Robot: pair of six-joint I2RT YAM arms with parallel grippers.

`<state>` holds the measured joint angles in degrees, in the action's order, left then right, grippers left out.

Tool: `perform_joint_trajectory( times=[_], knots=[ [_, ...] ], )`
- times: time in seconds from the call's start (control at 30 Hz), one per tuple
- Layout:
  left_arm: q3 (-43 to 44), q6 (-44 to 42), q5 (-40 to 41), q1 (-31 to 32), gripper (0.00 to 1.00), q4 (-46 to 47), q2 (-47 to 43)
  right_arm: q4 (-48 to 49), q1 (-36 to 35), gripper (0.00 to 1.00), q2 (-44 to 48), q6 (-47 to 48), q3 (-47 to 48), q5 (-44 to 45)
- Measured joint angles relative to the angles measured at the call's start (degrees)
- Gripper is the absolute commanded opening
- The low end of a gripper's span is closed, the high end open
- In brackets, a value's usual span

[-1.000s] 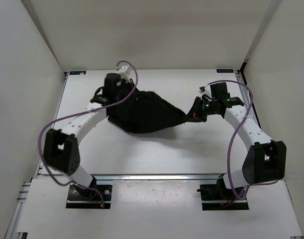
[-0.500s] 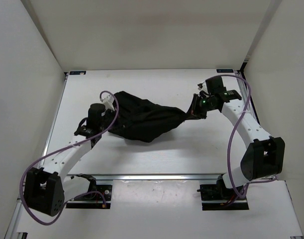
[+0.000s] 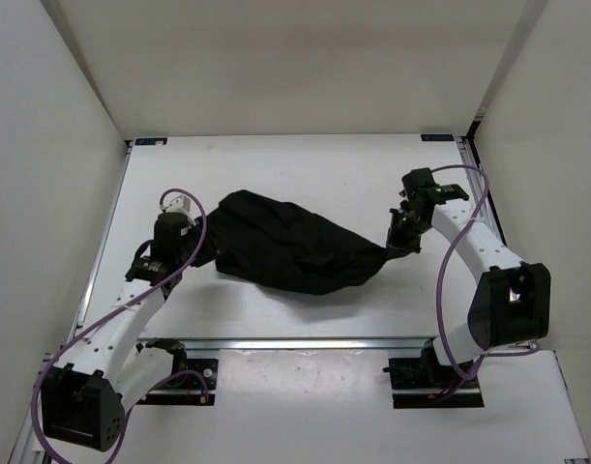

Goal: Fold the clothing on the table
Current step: Flatten the skirt out

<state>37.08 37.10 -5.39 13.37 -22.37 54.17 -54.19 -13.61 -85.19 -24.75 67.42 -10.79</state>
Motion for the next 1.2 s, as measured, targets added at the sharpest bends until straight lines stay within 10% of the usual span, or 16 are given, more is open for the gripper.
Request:
perform_joint_trajectory(
  times=[0.57, 0.8, 0.93, 1.2],
  knots=[
    [-0.83, 1.51, -5.42, 1.27, 0.51, 5.33, 6.19, -2.01, -7.39, 0.0, -2.38, 5.16, 8.96, 2.29],
    [3.45, 1.6, -5.95, 4.48, 0.51, 6.29, 13.99, -0.9, -12.31, 0.0, -27.89, 7.1, 60.35, 0.81],
    [6.56, 0.52, -4.7, 5.29, 0.51, 6.23, 14.95, 2.25, -12.74, 0.0, -31.45, 7.45, 74.07, -0.22],
    [4.59, 0.66, -4.44, 6.38, 0.51, 7.52, 14.82, 8.13, -19.1, 0.0, -6.51, 8.76, 42.34, 3.58]
  ],
)
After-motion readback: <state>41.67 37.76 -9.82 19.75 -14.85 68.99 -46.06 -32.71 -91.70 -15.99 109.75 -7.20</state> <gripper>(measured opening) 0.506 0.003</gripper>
